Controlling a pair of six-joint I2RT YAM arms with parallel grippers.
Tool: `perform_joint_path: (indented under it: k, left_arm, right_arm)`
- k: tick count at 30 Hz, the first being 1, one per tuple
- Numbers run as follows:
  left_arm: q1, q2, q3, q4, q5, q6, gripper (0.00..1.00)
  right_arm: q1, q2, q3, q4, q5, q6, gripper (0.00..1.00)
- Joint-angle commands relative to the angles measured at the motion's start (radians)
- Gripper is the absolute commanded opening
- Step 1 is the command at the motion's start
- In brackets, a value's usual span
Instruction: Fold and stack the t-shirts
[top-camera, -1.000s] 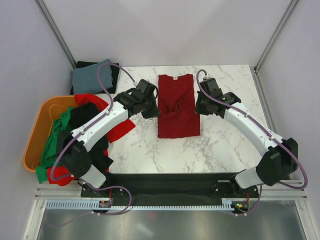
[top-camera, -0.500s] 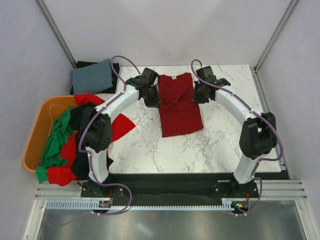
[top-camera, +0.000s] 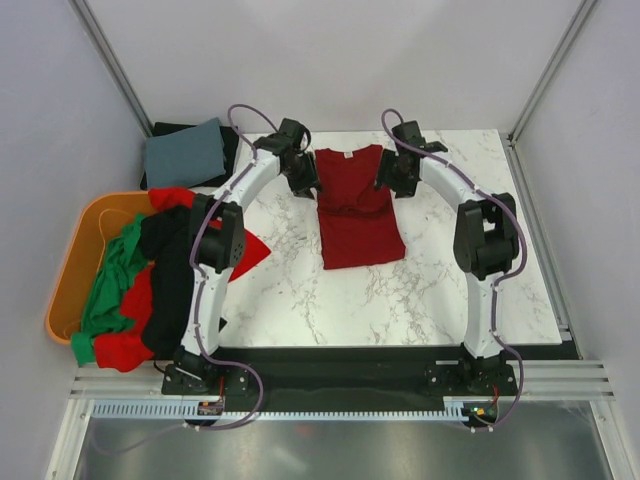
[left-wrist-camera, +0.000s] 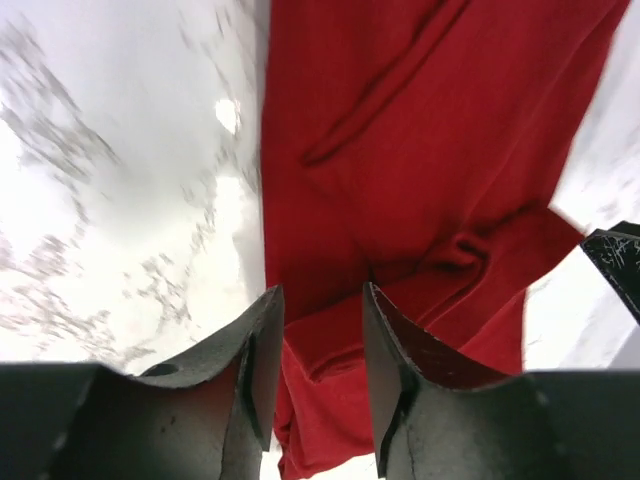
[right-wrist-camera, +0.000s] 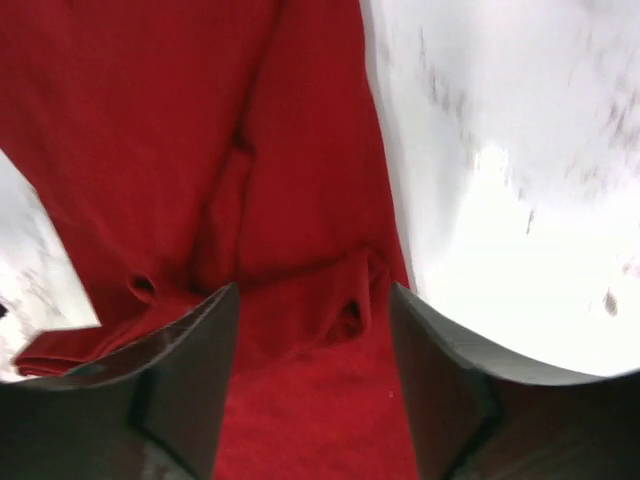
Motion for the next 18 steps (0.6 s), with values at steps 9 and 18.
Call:
perform_joint_path:
  k: [9, 18]
  left_arm:
    - [0.032, -0.323, -0.115, -0.072, 0.023, 0.061, 0.47]
    - [0.005, -0.703, -0.696, -0.015, -0.061, 0.125, 0.45]
  right_arm:
    - [0.014, -0.277, -0.064, 0.083, -0.195, 0.025, 0.72]
    - [0.201, -0.309, -0.273, 0.130, -0.183, 0.021, 0.68]
